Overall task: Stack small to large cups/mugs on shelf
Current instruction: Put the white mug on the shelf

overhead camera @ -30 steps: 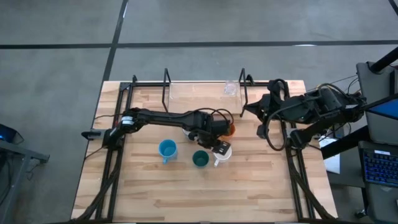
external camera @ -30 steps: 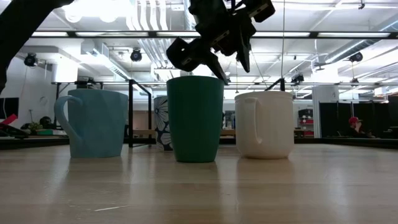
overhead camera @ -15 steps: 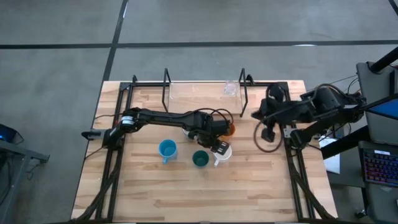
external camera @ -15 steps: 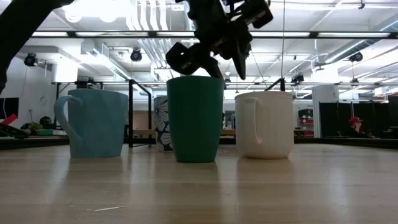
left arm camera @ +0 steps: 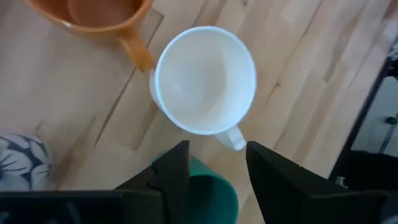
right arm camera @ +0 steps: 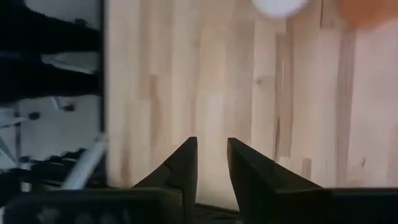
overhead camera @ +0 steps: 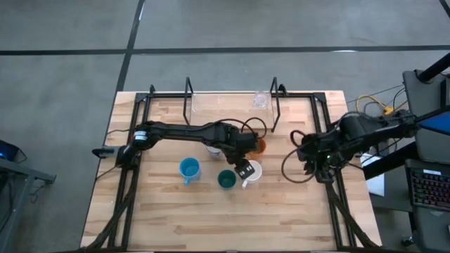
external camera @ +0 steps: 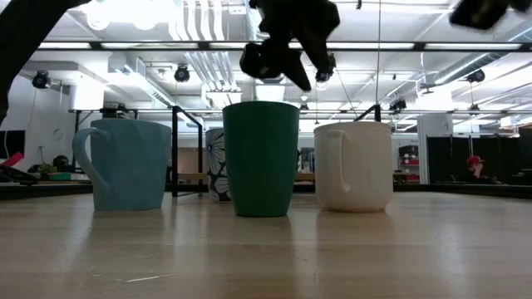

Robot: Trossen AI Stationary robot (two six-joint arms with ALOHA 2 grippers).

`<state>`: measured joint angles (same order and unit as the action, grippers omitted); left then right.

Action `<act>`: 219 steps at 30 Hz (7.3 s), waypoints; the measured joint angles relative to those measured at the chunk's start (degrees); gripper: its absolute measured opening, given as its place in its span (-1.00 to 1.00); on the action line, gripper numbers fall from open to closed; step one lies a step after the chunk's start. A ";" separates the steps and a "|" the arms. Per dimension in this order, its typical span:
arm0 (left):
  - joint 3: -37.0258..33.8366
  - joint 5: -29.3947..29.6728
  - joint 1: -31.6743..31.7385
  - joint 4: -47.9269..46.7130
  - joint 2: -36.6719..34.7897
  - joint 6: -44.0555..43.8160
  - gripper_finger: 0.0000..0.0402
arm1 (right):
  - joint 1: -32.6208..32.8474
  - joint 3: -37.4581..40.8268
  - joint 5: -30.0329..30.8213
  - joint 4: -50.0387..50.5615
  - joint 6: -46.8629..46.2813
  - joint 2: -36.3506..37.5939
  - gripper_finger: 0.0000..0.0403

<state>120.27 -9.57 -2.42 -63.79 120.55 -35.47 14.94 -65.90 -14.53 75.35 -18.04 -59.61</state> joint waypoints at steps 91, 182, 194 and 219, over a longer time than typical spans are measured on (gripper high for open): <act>-11.98 -7.73 2.30 -0.75 -7.24 10.83 -0.29 | -5.80 -3.20 37.27 -20.04 -16.19 -9.17 -0.96; -11.45 8.18 2.06 -3.24 -0.22 -19.12 -1.00 | -5.82 -3.18 41.62 -20.08 -11.92 -9.81 -0.96; -8.24 9.71 2.60 -7.34 -0.37 -17.06 -1.00 | -5.82 -3.18 41.61 -20.15 -11.92 -9.81 -0.96; -10.05 6.87 2.71 -3.91 0.04 -14.62 -1.00 | -5.82 -3.16 41.60 -20.19 -12.20 -9.81 -0.96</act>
<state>110.21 -2.69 0.30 -67.71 120.60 -50.09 9.13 -69.06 27.07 55.16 -30.23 -69.42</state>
